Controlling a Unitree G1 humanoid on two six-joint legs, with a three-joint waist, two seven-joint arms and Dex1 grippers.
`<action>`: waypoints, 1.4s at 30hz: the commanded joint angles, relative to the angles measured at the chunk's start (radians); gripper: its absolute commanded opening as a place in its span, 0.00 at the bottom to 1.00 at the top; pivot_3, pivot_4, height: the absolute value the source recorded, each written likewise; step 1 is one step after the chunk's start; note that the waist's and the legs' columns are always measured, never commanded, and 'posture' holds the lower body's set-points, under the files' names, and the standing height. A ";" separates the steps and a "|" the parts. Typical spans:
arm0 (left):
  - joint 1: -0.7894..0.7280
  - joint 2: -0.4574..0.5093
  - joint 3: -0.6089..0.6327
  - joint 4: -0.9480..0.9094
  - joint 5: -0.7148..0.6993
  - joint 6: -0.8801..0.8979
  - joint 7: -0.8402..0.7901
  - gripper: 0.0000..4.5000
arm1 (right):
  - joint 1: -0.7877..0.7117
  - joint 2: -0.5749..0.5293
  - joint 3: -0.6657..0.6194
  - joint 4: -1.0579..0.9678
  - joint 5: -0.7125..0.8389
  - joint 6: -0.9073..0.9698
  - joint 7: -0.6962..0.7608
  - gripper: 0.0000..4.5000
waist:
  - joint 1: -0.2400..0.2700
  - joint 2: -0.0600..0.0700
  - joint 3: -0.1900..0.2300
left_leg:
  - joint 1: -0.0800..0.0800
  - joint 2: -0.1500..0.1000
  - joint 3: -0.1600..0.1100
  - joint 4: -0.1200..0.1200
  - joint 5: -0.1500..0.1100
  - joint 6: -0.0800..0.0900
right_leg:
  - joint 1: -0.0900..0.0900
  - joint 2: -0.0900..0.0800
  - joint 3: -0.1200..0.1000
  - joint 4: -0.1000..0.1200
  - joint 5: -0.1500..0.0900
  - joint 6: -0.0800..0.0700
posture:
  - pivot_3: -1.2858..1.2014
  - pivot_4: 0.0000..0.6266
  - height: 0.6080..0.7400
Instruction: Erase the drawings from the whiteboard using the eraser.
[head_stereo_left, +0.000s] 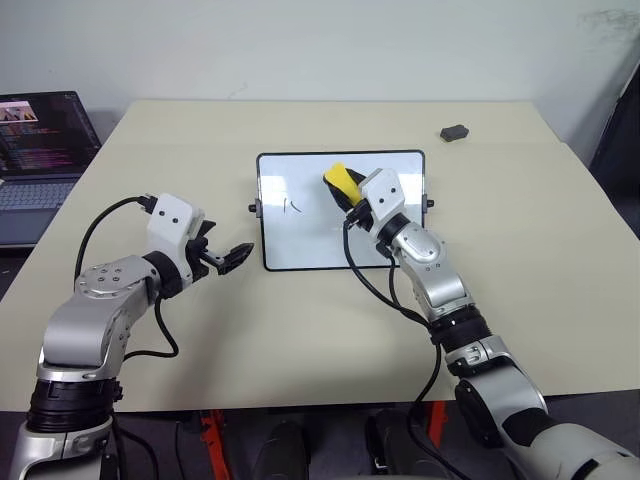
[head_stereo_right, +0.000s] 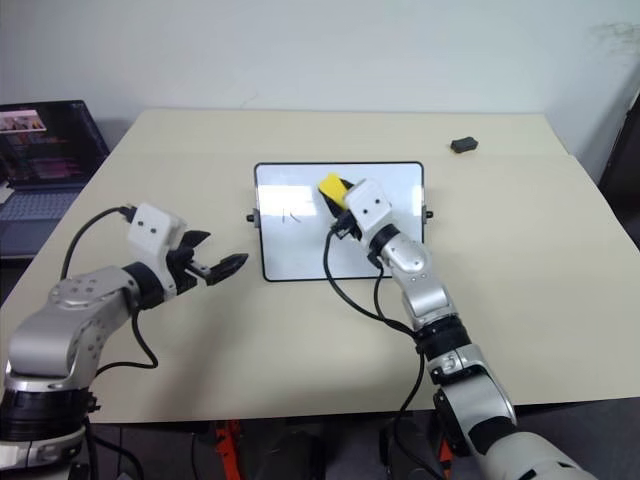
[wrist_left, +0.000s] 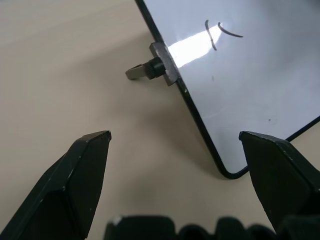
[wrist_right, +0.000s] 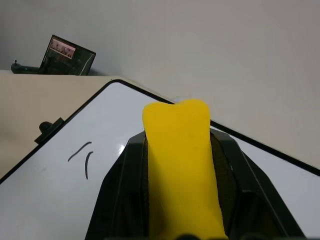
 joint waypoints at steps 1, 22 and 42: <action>-0.035 -0.004 0.023 0.013 0.019 0.002 0.028 1.00 | -0.078 0.021 0.032 0.022 -0.031 -0.020 -0.008 0.28 | -0.002 0.000 0.000 | 0.000 0.000 0.000 0.000 0.000 0.000 | 0.000 0.000 0.000 0.000 0.000 0.000 | 0.52 0.24 1.00; -0.030 -0.002 -0.006 -0.040 -0.001 0.017 -0.054 1.00 | -0.334 0.107 0.168 0.590 -0.198 0.023 0.077 0.28 | -0.006 0.000 0.000 | 0.001 0.000 0.000 0.000 0.000 0.000 | 0.000 0.000 0.000 0.000 0.000 0.000 | 0.52 0.24 1.00; -0.025 -0.010 -0.012 -0.050 -0.005 0.034 -0.056 1.00 | -0.345 0.076 0.093 0.530 -0.178 -0.003 -0.005 0.28 | -0.006 0.000 0.000 | 0.000 0.000 -0.001 0.000 -0.001 -0.001 | 0.000 0.000 0.000 0.000 0.000 0.000 | 0.52 0.24 1.00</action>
